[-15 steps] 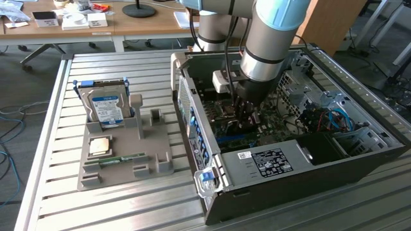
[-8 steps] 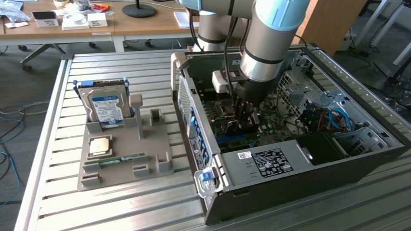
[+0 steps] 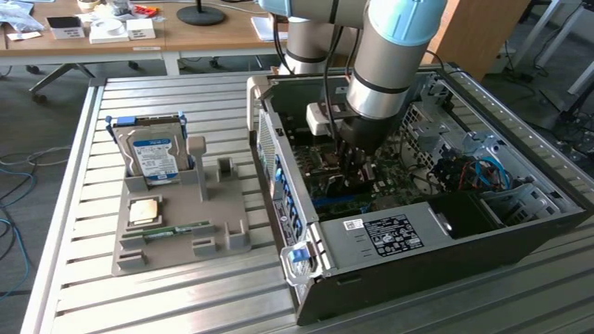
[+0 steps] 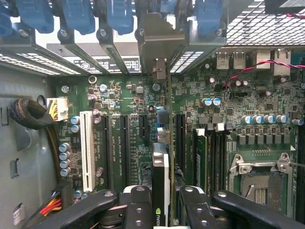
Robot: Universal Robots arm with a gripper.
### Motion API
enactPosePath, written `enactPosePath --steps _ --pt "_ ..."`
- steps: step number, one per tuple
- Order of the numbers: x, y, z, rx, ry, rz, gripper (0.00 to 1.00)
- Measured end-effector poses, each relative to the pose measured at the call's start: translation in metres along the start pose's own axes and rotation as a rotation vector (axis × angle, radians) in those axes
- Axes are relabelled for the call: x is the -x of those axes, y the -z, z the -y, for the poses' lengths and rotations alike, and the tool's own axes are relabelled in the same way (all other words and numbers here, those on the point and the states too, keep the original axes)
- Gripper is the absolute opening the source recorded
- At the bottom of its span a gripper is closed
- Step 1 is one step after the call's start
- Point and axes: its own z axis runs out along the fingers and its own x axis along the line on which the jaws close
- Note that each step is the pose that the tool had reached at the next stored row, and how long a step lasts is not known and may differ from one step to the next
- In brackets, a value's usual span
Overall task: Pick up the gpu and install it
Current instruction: 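Insert the gpu into the slot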
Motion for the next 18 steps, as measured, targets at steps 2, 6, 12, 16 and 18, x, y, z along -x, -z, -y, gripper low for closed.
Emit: enactPosePath --steps 2,6,12,16,18 --pt "0.0001 -0.0009 0.0000 -0.0003 0.000 -0.0003 0.27" --pt "0.0000 -0.0021 0.0000 -0.0002 0.000 -0.0023 0.27" --pt "-0.0001 -0.0033 0.0000 -0.0003 0.000 -0.0027 0.27" --pt "-0.0001 -0.0045 0.0000 -0.0003 0.000 -0.0027 0.27" --pt "-0.0001 -0.0048 0.0000 -0.0003 0.000 -0.0027 0.27"
